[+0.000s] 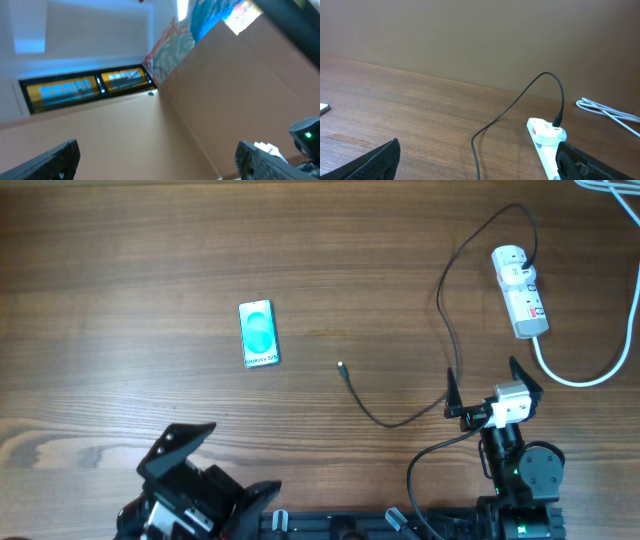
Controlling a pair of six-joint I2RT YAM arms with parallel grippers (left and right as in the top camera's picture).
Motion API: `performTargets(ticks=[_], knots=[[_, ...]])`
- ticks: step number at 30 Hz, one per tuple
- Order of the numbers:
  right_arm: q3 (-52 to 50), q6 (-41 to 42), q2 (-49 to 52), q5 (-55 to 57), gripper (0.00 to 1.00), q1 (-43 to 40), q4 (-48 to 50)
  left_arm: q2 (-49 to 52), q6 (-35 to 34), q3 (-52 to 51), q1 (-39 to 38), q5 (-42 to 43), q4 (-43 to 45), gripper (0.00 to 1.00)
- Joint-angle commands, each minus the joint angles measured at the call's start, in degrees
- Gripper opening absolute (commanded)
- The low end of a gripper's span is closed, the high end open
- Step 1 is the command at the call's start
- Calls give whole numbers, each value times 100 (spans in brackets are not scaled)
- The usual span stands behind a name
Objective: Plug charger to phone and switch on socket
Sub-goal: 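Swing the left arm up and over toward the blue phone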
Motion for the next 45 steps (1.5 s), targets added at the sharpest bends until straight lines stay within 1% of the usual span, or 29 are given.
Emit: performTargets(ticks=[1,7,11,13,15,16,18,22,23,25,28,29,30,32,36,38,43,44,45], knots=[[-7,4,-68,-68,100,-9,20,-42,-52,376,-26,260,13,100],[-7,4,-68,-68,99,-9,20,-42,-55,557,-28,518,638,100],[-7,4,-68,-68,100,-9,20,17,-50,905,-26,575,428,100],[-7,4,-68,-68,100,-9,20,291,-28,1298,-26,577,44,100],[-7,4,-68,-68,100,-9,20,726,-33,1805,-26,584,-568,100],[-7,7,-68,-68,100,-9,20,1117,-35,2243,-26,647,-1088,100],[-7,7,-68,-68,100,-9,20,1709,-70,2927,-26,682,-1851,100],[-7,4,-68,-70,100,-9,17,3311,-481,4918,-26,682,-3672,100],[-7,4,-68,-68,100,-9,20,3836,-490,5606,-26,682,-4398,100],[-7,4,-68,-68,100,-9,20,4527,-487,6531,-26,682,-5460,100],[-7,2,-68,-68,100,-9,20,5886,-483,8212,-26,680,-7591,100],[-7,2,-68,-68,100,-9,20,6124,-476,8472,-26,680,-7971,100],[-7,4,-68,-68,100,-9,20,6513,-439,8839,-26,680,-8601,100],[-7,4,-68,-68,99,-9,20,7123,-442,9138,-26,680,-9409,100],[-7,4,-68,-68,100,-9,20,8107,-444,9138,-28,682,-10233,100],[-7,4,-68,-68,99,-9,20,8581,-444,9138,-26,647,-10594,100],[-7,7,-68,-70,100,-9,20,9501,-444,9138,-28,463,-11169,99],[-7,4,-68,-68,100,-9,20,9698,-442,9136,-28,461,-11276,85],[-7,7,-68,-68,100,-9,17,9862,-444,9136,-28,461,-11374,67]])
